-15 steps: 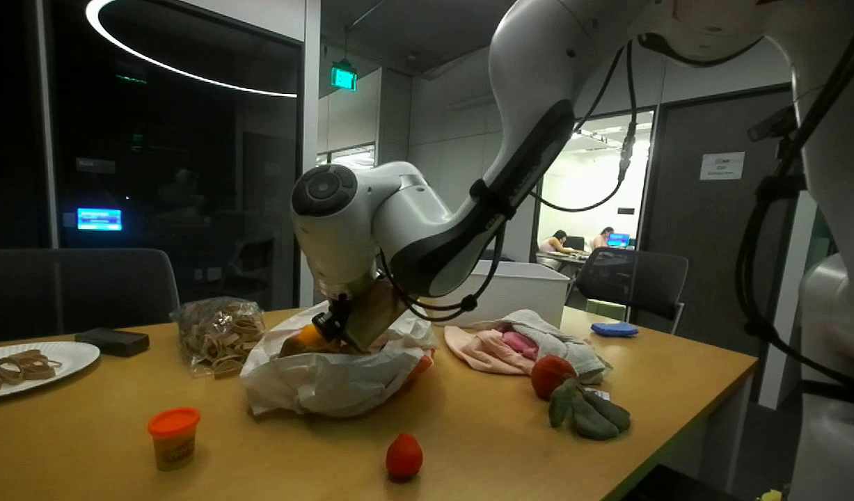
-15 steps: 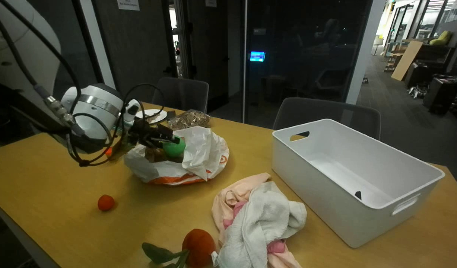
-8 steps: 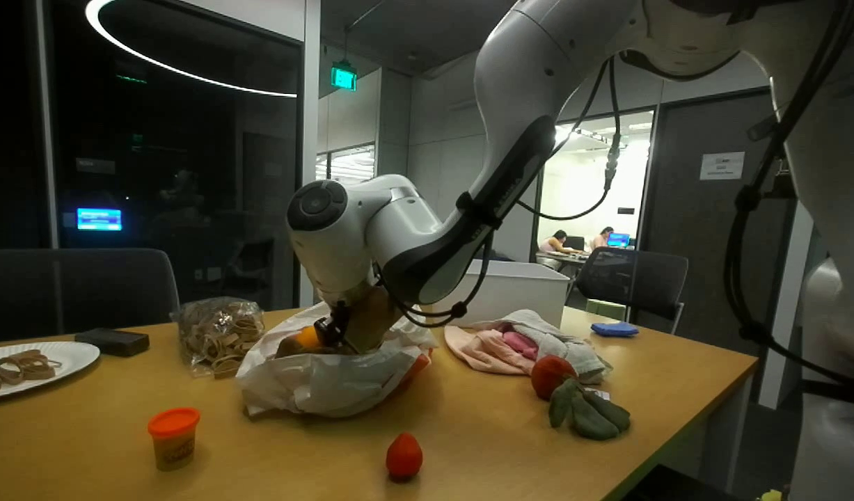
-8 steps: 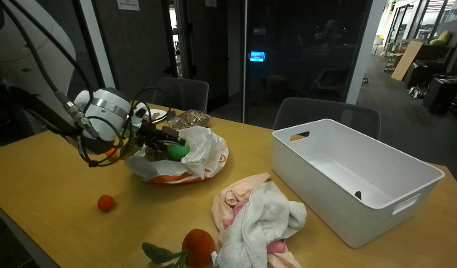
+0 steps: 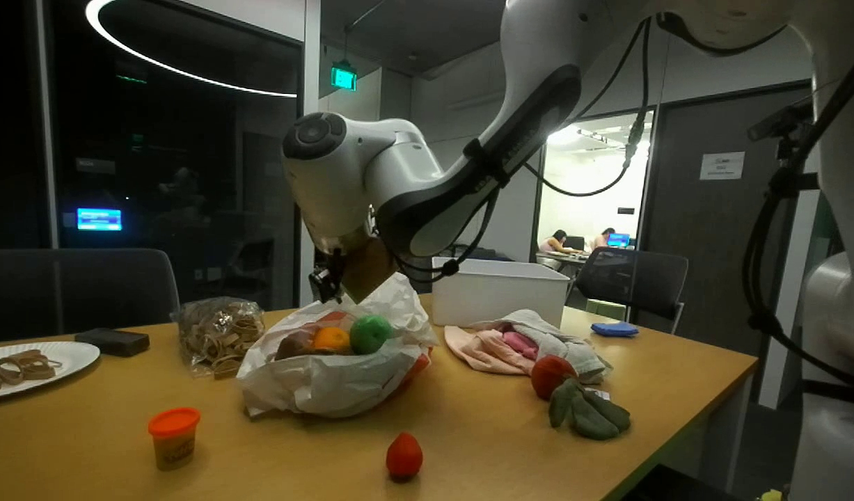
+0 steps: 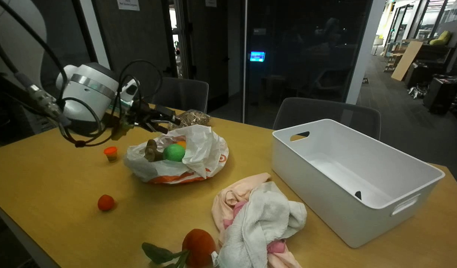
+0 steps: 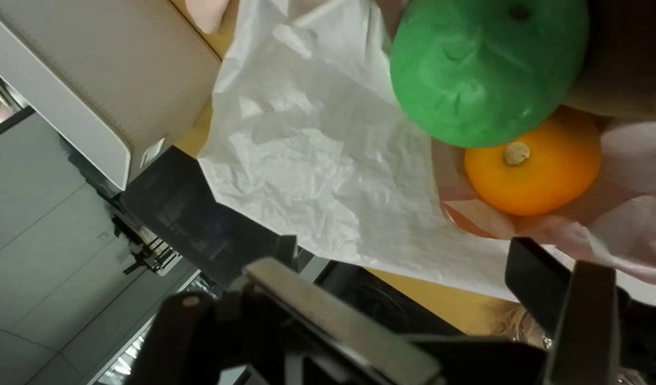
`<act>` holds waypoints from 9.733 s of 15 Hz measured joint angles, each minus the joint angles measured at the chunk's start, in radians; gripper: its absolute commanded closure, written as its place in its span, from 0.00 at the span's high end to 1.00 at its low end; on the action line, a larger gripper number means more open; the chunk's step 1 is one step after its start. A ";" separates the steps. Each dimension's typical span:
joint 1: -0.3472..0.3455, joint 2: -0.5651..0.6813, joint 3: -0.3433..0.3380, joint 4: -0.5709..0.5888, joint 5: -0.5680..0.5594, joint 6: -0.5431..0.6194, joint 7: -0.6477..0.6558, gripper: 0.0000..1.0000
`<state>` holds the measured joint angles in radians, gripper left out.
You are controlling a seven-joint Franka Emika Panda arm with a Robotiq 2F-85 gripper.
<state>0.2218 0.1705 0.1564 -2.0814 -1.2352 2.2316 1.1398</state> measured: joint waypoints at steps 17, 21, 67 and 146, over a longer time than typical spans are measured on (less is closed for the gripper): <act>-0.022 -0.115 0.017 -0.060 0.475 0.056 -0.396 1.00; -0.060 -0.097 -0.022 -0.045 0.587 -0.086 -0.474 1.00; 0.156 -0.372 -0.043 -0.680 1.627 0.494 -1.512 1.00; 0.001 -0.064 0.313 -0.267 0.643 0.522 -0.647 1.00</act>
<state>0.2231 0.1068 0.4698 -2.3488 -0.5921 2.7539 0.4927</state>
